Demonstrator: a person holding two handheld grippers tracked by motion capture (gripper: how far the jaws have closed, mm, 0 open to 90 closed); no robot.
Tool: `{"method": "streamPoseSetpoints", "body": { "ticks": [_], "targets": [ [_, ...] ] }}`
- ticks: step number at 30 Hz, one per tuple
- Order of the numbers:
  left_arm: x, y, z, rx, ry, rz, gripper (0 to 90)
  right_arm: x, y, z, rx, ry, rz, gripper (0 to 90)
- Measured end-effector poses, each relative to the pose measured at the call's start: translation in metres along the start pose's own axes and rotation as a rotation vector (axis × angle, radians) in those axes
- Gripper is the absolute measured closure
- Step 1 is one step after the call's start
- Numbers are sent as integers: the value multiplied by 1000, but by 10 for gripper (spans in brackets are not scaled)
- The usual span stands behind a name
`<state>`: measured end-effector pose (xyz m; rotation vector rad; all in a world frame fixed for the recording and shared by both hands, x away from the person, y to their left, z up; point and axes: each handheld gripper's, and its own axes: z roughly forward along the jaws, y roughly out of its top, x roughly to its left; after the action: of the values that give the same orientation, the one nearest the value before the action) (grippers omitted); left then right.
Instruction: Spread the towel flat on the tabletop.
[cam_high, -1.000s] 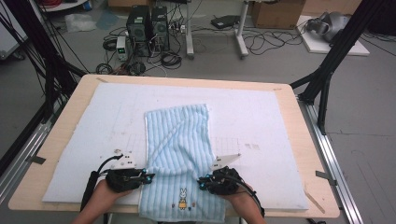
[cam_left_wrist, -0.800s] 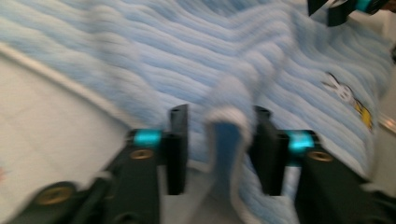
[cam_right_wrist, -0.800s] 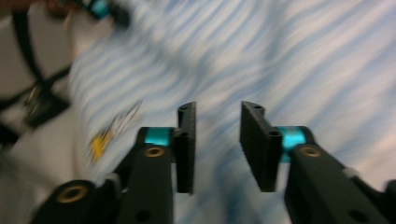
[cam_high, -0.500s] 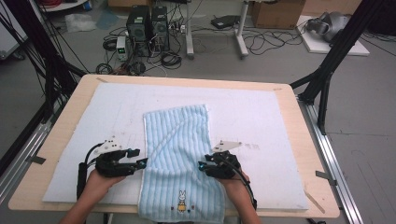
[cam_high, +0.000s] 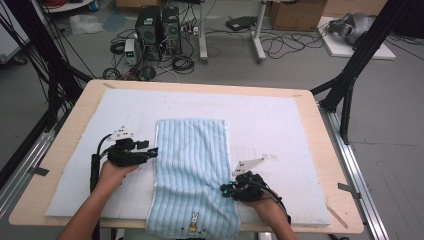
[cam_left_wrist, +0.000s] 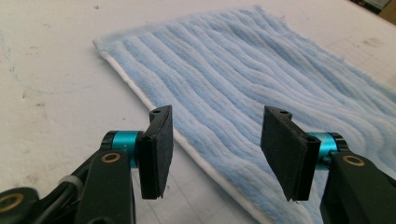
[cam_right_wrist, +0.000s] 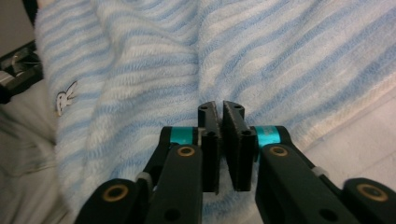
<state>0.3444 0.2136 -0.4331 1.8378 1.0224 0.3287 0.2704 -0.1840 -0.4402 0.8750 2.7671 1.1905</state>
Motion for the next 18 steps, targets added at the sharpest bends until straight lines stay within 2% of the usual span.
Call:
{"method": "streamPoseSetpoints", "body": {
  "ticks": [3, 8, 11, 14, 16, 17, 18],
  "targets": [
    [6, 3, 9, 10, 19, -3, 442, -8, 2, -3, -55, 17, 11, 703],
    [14, 10, 24, 13, 45, -8, 442, -27, 8, -9, -140, -38, 58, 615],
    [18, 16, 39, 27, 73, -5, 442, -35, 9, -10, -170, -74, 90, 549],
    [22, 20, 56, 77, 119, 14, 441, -42, 9, -12, -184, -103, 110, 542],
    [22, 22, 64, 108, 149, 44, 458, -44, 9, -13, -196, -110, 118, 541],
    [20, 24, 66, 127, 177, 86, 511, -44, 9, -14, -200, -113, 114, 541],
    [18, 25, 67, 129, 180, 106, 576, -44, 8, -14, -196, -115, 119, 537]
  ]
}}
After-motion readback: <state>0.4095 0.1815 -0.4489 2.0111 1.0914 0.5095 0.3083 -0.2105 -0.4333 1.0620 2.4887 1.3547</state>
